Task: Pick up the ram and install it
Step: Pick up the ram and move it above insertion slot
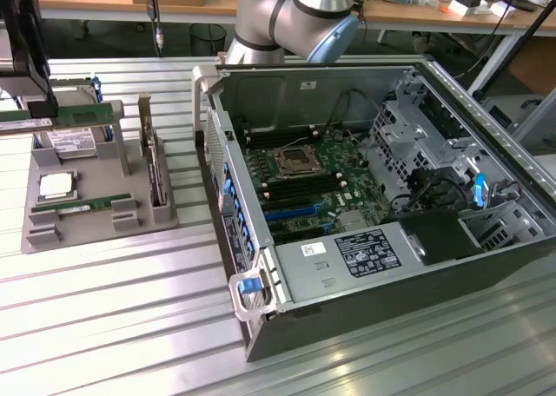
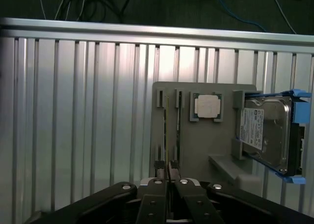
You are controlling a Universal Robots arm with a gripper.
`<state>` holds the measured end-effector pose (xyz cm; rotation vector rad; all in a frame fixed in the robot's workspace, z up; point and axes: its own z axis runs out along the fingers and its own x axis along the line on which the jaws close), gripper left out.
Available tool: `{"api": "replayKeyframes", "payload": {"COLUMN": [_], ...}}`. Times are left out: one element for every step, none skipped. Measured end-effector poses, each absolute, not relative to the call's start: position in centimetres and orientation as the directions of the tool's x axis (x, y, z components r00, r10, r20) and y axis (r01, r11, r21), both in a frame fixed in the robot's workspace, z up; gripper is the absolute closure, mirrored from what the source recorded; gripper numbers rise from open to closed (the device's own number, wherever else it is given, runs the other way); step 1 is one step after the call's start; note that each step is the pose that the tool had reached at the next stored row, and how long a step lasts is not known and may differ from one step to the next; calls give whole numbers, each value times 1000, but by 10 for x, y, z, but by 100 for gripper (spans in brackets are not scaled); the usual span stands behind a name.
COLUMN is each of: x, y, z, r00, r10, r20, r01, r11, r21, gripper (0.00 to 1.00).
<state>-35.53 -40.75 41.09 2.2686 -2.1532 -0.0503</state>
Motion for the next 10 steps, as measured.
{"api": "replayKeyframes", "payload": {"x": [-352, -350, -346, -345, -341, -339, -336, -334, -329, -327], "y": [-407, -407, -407, -407, -407, -407, -407, -407, -407, -407], "z": [411, 411, 411, 411, 411, 411, 411, 411, 411, 411], "r00": [52, 52, 52, 52, 52, 52, 52, 52, 52, 52], "r10": [-999, -999, -999, -999, -999, -999, -999, -999, -999, -999], "r20": [-14, -14, -14, -14, -14, -14, -14, -14, -14, -14], "r01": [-998, -998, -998, -998, -998, -998, -998, -998, -998, -998], "r11": [-52, -52, -52, -52, -52, -52, -52, -52, -52, -52], "r21": [32, 32, 32, 32, 32, 32, 32, 32, 32, 32], "gripper": [88, 88, 88, 88, 88, 88, 88, 88, 88, 88]}}
